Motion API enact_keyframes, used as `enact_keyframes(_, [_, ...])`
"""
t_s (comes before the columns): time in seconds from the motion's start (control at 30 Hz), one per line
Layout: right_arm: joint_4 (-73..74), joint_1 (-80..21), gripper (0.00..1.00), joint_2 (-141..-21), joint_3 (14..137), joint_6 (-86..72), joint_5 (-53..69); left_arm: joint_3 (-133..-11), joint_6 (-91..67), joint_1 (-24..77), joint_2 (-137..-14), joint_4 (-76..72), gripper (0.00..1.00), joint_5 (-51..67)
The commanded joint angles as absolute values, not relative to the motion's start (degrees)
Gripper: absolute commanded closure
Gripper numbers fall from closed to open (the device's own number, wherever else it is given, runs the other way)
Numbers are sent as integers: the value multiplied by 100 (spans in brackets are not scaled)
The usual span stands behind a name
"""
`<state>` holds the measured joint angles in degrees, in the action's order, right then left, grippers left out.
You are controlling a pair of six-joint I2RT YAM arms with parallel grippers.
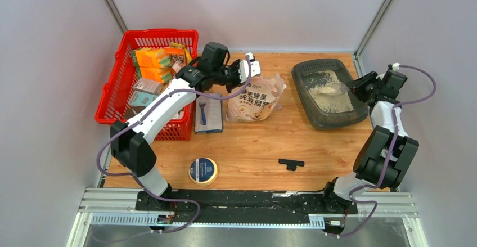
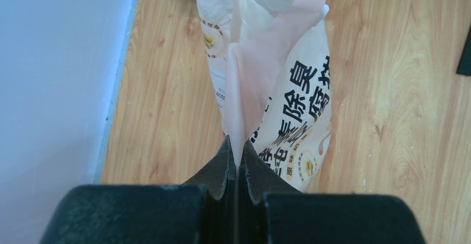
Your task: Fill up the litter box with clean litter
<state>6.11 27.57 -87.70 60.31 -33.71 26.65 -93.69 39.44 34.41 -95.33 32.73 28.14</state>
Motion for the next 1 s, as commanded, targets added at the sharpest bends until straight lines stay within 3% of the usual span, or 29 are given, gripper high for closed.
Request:
enact_keyframes(0.0, [800,2690,100,-8832,6564,-2936,2110,-9080,3595,3489,-9132,2725,100,3173])
enact_keyframes(0.3, [527,2435,100,-9474,7040,-3173,2109,-8859,3437,3481,-8991,2698,100,3129])
enact_keyframes(0.53, [1449,2250,100,-9001,7418,-1926,2354,-8903,3393,3489,-9009,2698,100,3190])
enact_keyframes(0.63, [1871,2250,97,-8562,7576,-1496,3214,-8851,3305,3489,-8974,2628,100,3217])
enact_keyframes(0.77, [2161,2067,100,-8236,7813,-1406,5408,-8710,3191,3489,-8903,2479,100,3278])
enact_keyframes(0.97, [4347,952,100,-8235,9236,470,6003,-8482,2883,3489,-8824,2189,100,3305])
